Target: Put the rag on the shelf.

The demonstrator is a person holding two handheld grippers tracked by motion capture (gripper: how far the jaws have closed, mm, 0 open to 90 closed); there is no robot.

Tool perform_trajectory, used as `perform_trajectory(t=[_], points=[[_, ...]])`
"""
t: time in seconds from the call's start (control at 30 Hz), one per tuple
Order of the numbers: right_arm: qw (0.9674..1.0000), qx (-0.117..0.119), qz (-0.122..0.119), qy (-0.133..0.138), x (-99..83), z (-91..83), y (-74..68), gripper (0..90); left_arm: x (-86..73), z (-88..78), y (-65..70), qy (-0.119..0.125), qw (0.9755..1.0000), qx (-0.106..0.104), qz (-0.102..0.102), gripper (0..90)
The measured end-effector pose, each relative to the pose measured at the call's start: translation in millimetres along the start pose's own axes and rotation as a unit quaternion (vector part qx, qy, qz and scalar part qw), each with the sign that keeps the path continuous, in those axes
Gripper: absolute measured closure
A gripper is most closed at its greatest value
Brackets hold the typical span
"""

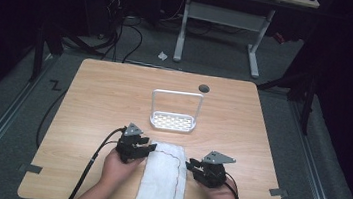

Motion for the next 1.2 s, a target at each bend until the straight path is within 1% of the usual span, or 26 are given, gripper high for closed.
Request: perform_trajectory(t=[0.03,0.07,0.1,0.17,0.23,0.27,0.3,0.33,0.4,0.43,0.47,0.5,0.53,0.57,0.63,0.73,0.8,0.9,1.07,1.2], points=[[1.0000,0.001,0.002,0.001,0.7,0.4,-0.7,68.5,-1.2,1.7,-1.5,-0.004,1.0000,0.004,-0.004,57.5],[1.0000,0.002,0.001,0.002,1.7,1.1,-1.2,67.7,-1.7,2.6,-0.7,-0.003,1.0000,0.003,-0.007,60.4],[1.0000,0.001,0.000,0.002,2.6,2.3,-1.7,65.9,-2.4,3.0,0.6,-0.004,1.0000,0.004,0.002,66.3],[1.0000,0.000,0.004,0.001,4.8,5.7,-1.4,63.4,-2.8,3.3,3.7,-0.005,0.9997,0.014,0.019,73.9],[0.9999,-0.007,0.010,0.001,8.7,10.7,0.4,61.5,-2.7,2.8,5.8,-0.001,0.9993,0.020,0.033,82.4],[0.9998,-0.008,0.015,0.004,12.1,14.2,2.5,61.5,-3.0,2.9,6.1,-0.003,0.9992,0.021,0.035,84.0],[0.9997,-0.010,0.022,-0.001,15.6,18.0,5.7,61.4,-3.0,3.3,5.8,-0.004,0.9993,0.019,0.032,84.5],[0.9996,-0.016,0.024,-0.008,19.4,21.7,8.9,61.4,-3.1,3.2,5.2,-0.005,0.9995,0.014,0.027,84.8],[0.9995,-0.021,0.020,-0.011,28.1,27.8,14.0,61.4,-3.0,3.0,4.2,-0.005,0.9998,0.002,0.017,85.0],[0.9996,-0.013,0.023,-0.013,31.4,31.4,14.9,61.3,-3.4,3.1,3.6,-0.008,0.9999,-0.004,0.013,84.9],[0.9995,-0.006,0.027,-0.018,33.1,35.1,14.3,60.9,-3.3,3.4,3.1,-0.009,0.9999,-0.011,0.004,84.8],[0.9994,-0.008,0.022,-0.024,33.2,38.4,14.0,61.0,-3.5,3.3,2.3,-0.009,0.9998,-0.015,-0.002,84.6],[0.9992,-0.008,0.024,-0.031,31.9,40.9,12.7,60.9,-3.7,3.1,2.0,-0.010,0.9998,-0.018,-0.005,84.2],[0.9991,-0.006,0.023,-0.036,29.9,43.0,12.1,60.8,-3.8,3.1,2.0,-0.010,0.9998,-0.019,-0.006,83.9],[0.9993,-0.008,0.022,-0.028,28.1,42.6,13.0,60.5,-3.8,3.1,2.2,-0.010,0.9998,-0.018,-0.005,83.8],[0.9995,-0.004,0.021,-0.022,25.9,40.9,12.0,61.8,-3.9,3.2,2.1,-0.010,0.9997,-0.019,-0.006,83.7],[0.9996,0.001,0.018,-0.023,25.6,41.1,10.1,64.6,-3.9,3.1,2.3,-0.010,0.9998,-0.019,-0.004,83.6],[0.9993,0.012,0.025,-0.024,26.2,41.9,10.0,69.9,-4.3,3.1,2.8,-0.011,0.9998,-0.019,-0.003,83.8],[0.9994,0.015,0.019,-0.027,25.4,42.7,5.0,79.6,-5.0,2.7,3.1,-0.013,0.9998,-0.018,0.000,84.0],[0.9992,0.019,0.023,-0.028,25.1,42.9,3.8,82.2,-5.2,2.4,3.3,-0.012,0.9998,-0.018,0.001,84.4]])
Point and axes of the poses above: each handheld gripper's, and its own axes: z roughly forward along the jaws, x roughly out of its top, y roughly to its right, the point moved 10 cm from there along z, roughly forward along the jaws, and after that the axes turned 6 degrees about -y, right-handed, at the moved point
